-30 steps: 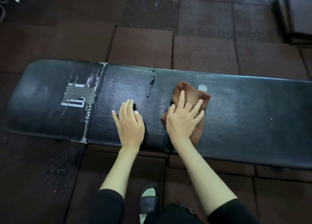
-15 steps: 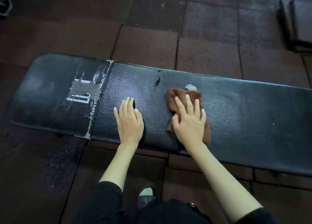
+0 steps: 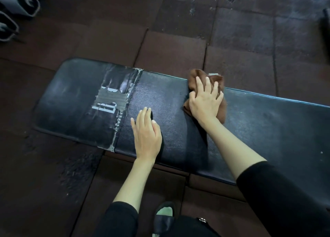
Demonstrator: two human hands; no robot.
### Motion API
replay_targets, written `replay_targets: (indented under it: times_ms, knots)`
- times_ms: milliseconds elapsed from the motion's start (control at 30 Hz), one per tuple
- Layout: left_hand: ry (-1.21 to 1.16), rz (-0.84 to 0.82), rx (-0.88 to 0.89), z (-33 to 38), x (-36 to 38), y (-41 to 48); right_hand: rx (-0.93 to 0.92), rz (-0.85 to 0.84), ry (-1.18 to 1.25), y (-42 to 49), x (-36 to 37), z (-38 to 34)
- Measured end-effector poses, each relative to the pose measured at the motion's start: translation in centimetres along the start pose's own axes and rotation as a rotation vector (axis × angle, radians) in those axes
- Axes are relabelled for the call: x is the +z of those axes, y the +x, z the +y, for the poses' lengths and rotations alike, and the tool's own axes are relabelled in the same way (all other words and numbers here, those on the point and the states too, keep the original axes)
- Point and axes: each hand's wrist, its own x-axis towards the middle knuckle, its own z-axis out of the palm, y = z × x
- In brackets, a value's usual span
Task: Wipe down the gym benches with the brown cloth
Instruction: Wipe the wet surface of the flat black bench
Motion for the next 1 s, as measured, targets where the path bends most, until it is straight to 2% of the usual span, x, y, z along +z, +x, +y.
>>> replay_targets:
  times_ms: [167, 333, 567, 667, 733, 867, 1000]
  knots:
    - [-0.096, 0.046, -0.013, 0.0, 0.0, 0.1, -0.28, -0.043, -0.014, 0.8, 0.7, -3.3]
    - [-0.204, 0.107, -0.019, 0.0, -0.1, 0.0, -0.508, -0.03, -0.001, -2.2, 1.5, -4.3]
    - [-0.326, 0.157, 0.016, -0.1, -0.6, -0.5, -0.679, -0.058, 0.005, -8.8, 1.4, -1.8]
    - [-0.325, 0.154, -0.004, -0.1, -0.6, -0.5, -0.627, -0.031, -0.022, -10.5, 0.9, 1.4]
    - [-0.306, 0.134, -0.015, -0.1, -0.6, -0.4, -0.524, 0.016, -0.035, -11.2, 0.4, 3.8]
    - [-0.284, 0.101, -0.04, -0.2, -0.4, -0.4, -0.152, 0.106, -0.02, -11.6, -0.7, 8.2]
    - [-0.278, 0.08, -0.064, -0.4, -0.4, -0.3, 0.134, 0.165, 0.015, -11.0, 0.1, 6.9]
